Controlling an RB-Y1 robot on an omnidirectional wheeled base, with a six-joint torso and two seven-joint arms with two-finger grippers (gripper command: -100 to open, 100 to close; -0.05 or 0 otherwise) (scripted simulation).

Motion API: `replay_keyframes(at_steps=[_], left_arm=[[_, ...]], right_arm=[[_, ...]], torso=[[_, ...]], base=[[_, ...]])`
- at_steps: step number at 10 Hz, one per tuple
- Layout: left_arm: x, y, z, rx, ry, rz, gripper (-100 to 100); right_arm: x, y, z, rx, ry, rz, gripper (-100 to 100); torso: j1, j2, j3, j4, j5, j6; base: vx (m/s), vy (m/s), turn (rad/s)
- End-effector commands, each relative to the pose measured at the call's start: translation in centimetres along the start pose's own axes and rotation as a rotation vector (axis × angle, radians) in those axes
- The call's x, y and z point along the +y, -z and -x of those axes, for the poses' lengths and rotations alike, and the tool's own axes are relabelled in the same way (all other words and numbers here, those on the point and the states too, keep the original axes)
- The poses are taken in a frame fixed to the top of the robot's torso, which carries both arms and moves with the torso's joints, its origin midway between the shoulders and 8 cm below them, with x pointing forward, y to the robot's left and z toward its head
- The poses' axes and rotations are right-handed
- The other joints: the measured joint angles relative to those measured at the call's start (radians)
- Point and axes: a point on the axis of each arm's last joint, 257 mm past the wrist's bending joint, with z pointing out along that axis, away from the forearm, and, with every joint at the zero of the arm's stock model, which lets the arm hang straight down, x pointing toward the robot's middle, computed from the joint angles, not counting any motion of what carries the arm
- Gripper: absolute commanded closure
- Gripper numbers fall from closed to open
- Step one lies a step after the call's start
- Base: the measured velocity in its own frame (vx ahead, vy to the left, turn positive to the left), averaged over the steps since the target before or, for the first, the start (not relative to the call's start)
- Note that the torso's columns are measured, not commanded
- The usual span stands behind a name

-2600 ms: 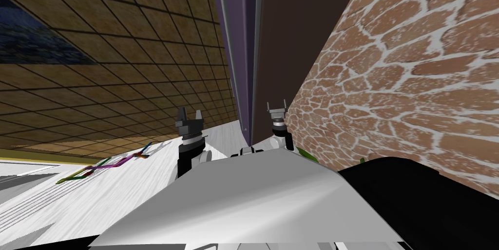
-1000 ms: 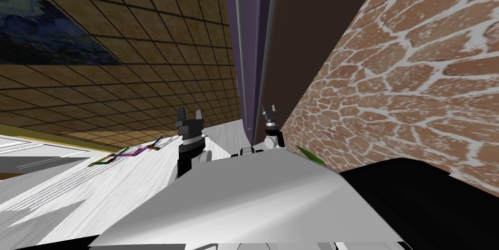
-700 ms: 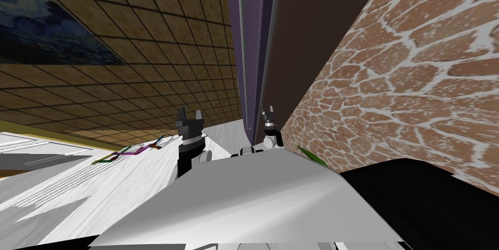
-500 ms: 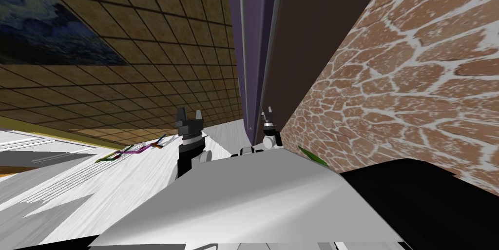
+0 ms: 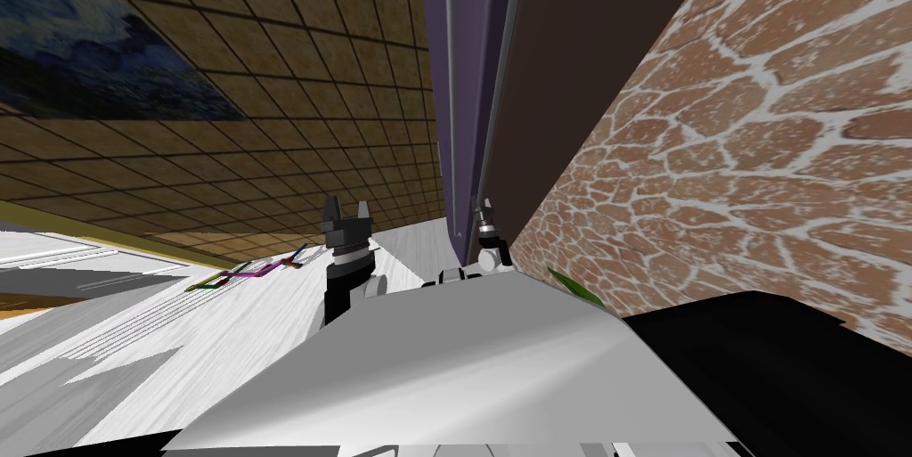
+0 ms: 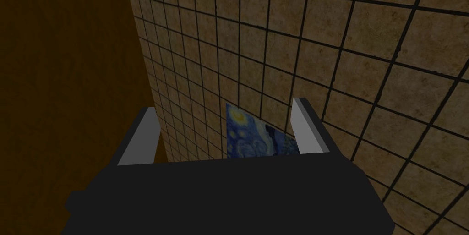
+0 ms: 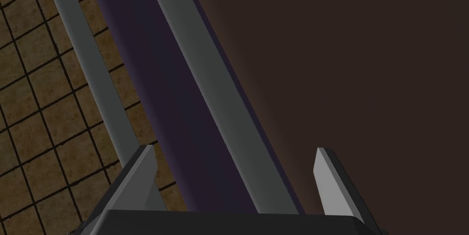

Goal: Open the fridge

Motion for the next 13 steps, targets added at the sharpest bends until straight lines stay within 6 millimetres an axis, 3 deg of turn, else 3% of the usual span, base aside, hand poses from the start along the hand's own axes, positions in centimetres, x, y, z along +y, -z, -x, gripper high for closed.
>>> replay_keyframes(at_steps=[1,2,5,8,11,13], left_arm=[[0.0,0.0,0.0,0.0,0.0,0.0,0],[0.0,0.0,0.0,0.0,0.0,0.0,0],[0.0,0.0,0.0,0.0,0.0,0.0,0],[0.0,0.0,0.0,0.0,0.0,0.0,0],[0.0,0.0,0.0,0.0,0.0,0.0,0],[0.0,0.0,0.0,0.0,0.0,0.0,0]], right_arm=[[0.3,0.2,1.6,-0.034,-0.095,0.011,-100],[0.6,0.4,3.0,-0.065,-0.151,0.023,-100],[0.9,0.7,4.4,-0.093,-0.249,0.038,-100],[1.5,1.3,6.9,-0.147,-0.373,0.07,-100],[1.9,1.6,8.1,-0.17,-0.44,0.089,-100],[2.6,2.3,10.1,-0.212,-0.525,0.123,-100]], torso=[[0.002,-0.003,-0.002,-0.002,0.0,-0.003],[0.003,-0.005,-0.003,-0.003,0.0,-0.003],[0.006,-0.014,-0.008,-0.008,0.0,-0.009],[0.003,-0.021,-0.012,-0.011,-0.002,-0.007],[-0.004,-0.026,-0.015,-0.013,-0.004,-0.004],[-0.005,-0.026,-0.015,-0.013,-0.004,-0.004]], base=[[-0.011,0.011,0.034],[-0.012,0.021,0.031],[-0.01,0.014,0.024],[-0.008,0.023,0.037],[-0.008,0.025,0.03],[0.001,0.021,0.038]])
